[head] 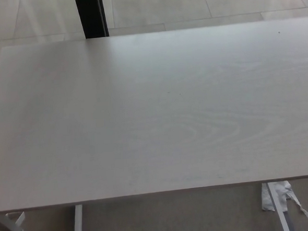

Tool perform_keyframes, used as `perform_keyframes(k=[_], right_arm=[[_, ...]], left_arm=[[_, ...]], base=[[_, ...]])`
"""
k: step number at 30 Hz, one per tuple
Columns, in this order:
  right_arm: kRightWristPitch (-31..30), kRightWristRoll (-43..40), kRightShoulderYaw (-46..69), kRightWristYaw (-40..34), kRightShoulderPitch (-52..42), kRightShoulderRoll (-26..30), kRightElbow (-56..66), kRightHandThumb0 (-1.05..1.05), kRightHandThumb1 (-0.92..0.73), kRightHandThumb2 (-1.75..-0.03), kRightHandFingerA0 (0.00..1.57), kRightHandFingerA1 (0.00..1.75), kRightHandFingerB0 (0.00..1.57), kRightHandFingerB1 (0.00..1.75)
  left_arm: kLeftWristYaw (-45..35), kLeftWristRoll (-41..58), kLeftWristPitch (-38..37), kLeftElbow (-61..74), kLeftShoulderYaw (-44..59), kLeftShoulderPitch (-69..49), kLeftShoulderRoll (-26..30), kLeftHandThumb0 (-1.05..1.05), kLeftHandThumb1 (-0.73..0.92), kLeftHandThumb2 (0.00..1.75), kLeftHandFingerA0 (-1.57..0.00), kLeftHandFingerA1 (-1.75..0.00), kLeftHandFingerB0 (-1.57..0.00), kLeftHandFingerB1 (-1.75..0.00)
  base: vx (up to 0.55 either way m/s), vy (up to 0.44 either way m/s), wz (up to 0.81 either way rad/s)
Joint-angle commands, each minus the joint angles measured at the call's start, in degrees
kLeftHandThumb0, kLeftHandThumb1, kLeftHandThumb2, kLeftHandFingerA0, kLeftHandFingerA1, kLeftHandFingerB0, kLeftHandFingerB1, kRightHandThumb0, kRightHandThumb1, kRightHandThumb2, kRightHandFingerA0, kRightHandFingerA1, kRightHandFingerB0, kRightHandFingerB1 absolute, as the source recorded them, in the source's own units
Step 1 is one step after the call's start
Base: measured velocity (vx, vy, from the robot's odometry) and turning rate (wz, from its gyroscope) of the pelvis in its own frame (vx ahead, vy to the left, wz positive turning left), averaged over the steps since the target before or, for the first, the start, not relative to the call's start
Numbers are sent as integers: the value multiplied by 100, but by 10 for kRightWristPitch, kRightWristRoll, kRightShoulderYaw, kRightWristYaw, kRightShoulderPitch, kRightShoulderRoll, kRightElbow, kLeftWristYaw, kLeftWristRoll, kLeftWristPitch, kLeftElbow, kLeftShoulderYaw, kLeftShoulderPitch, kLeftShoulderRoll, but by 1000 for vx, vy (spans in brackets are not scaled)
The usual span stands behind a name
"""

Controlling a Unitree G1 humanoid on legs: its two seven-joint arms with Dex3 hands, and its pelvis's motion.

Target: Pick up a bottle and hand it

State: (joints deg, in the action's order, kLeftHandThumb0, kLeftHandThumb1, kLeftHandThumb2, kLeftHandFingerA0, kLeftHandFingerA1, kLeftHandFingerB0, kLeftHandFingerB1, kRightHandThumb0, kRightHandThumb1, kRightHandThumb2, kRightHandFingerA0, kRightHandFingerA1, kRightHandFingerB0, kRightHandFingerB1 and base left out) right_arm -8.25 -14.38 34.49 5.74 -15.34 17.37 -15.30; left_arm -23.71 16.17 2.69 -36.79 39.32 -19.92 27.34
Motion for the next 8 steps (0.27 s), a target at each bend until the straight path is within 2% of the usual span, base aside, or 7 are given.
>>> perform_keyframes(k=[1,2,3,5,6,7,8], right_arm=[[4,-14,9,8,-2,10,7,-81,-45,-83,126,144,21,57],[6,-18,11,10,-3,9,9,-81,-44,-83,125,144,21,57],[9,-22,14,14,-8,7,24,-79,-57,-60,115,158,25,56],[21,-22,16,16,-13,7,41,-80,-58,-59,114,143,25,55],[20,-31,22,15,-14,1,57,-80,-57,-58,66,102,27,57],[12,-33,24,13,-21,0,77,-81,-57,-58,53,75,27,58],[8,-32,23,17,-29,2,91,-82,-58,-59,47,65,25,57]], left_arm=[[-20,29,-5,15,7,-9,3,-58,38,78,-79,-61,-49,-52],[-25,33,-5,16,7,-10,2,-56,46,55,-84,-49,-52,-39],[-28,39,0,22,9,-10,1,-59,34,74,-78,-59,-47,-50],[-15,50,23,35,13,-2,-3,-58,33,72,-79,-59,-48,-50],[-16,49,18,32,11,2,-3,-58,33,72,-79,-59,-50,-50],[-16,50,15,33,9,2,-6,-60,33,73,-79,-59,-49,-50],[-20,47,5,30,6,1,-6,-60,33,74,-78,-59,-50,-50]], base=[[0,0,0],[0,0,0],[0,0,0],[0,0,0],[0,0,0],[0,0,0],[0,0,0]])
